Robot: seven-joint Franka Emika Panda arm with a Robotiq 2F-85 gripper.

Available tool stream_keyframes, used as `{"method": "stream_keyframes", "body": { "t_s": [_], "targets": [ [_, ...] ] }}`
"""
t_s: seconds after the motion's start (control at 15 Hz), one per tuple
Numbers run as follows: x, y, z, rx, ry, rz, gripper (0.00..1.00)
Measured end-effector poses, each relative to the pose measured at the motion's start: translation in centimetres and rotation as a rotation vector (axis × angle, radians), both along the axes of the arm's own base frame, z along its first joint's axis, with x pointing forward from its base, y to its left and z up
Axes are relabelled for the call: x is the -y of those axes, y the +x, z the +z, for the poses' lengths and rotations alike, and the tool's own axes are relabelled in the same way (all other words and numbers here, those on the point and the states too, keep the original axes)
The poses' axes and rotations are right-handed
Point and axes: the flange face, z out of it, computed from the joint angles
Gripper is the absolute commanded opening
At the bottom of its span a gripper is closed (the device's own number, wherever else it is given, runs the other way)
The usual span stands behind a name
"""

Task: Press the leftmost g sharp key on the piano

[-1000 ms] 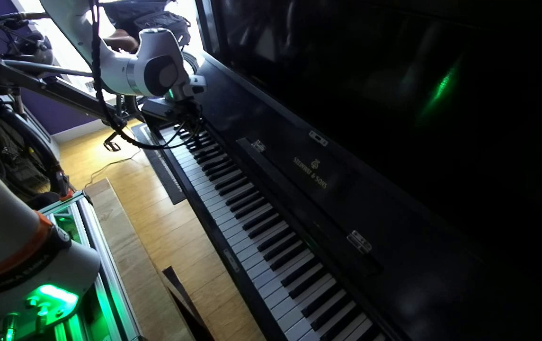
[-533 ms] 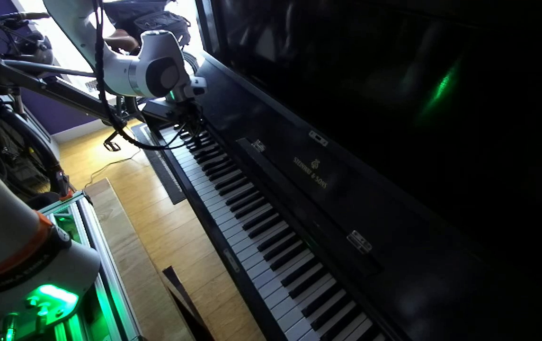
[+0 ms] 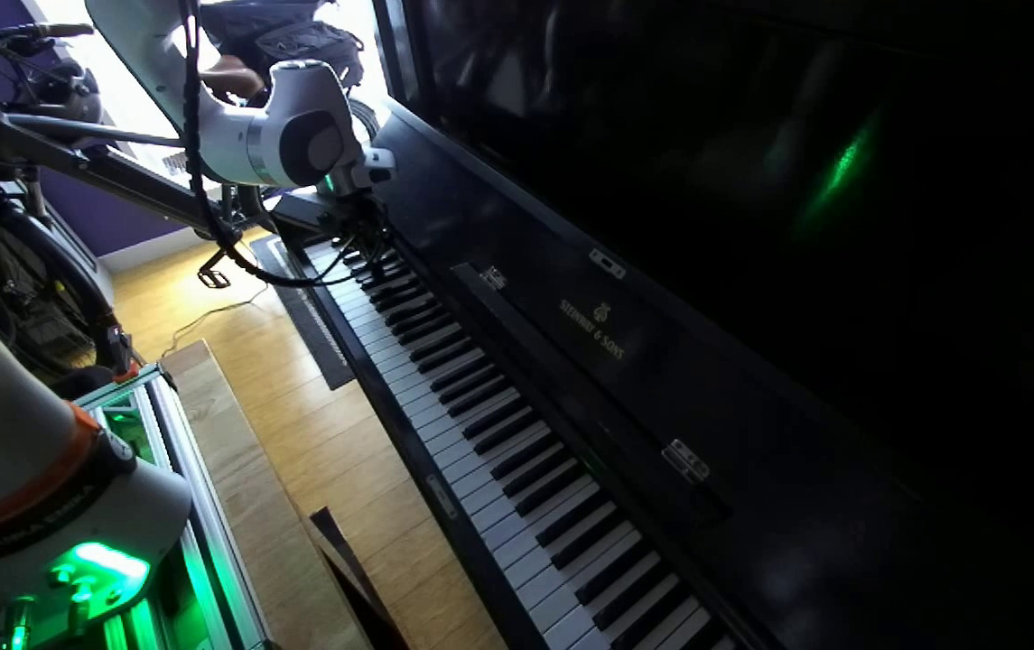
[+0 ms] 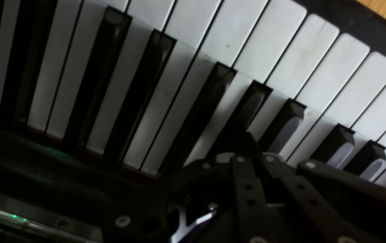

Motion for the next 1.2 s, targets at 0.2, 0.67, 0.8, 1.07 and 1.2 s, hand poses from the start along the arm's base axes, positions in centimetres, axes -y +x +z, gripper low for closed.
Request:
{"method": "stream_keyframes", "body": {
  "t_s": [0.2,0.67,0.8,1.07,1.2],
  "targets": [
    [0.0,0.1,0.0,0.001,0.0,-0.005,0.0],
    [0.1,1.0,1.4,0.018,0.003,-0.015,0.28],
    [0.1,1.2,2.4,0.023,0.002,-0.017,0.4],
    [0.0,1.1,4.9,0.004,-0.012,-0.012,0.71],
    [-0.3,0.6,6.5,-0.037,-0.015,0.02,0.86]
  ]
}}
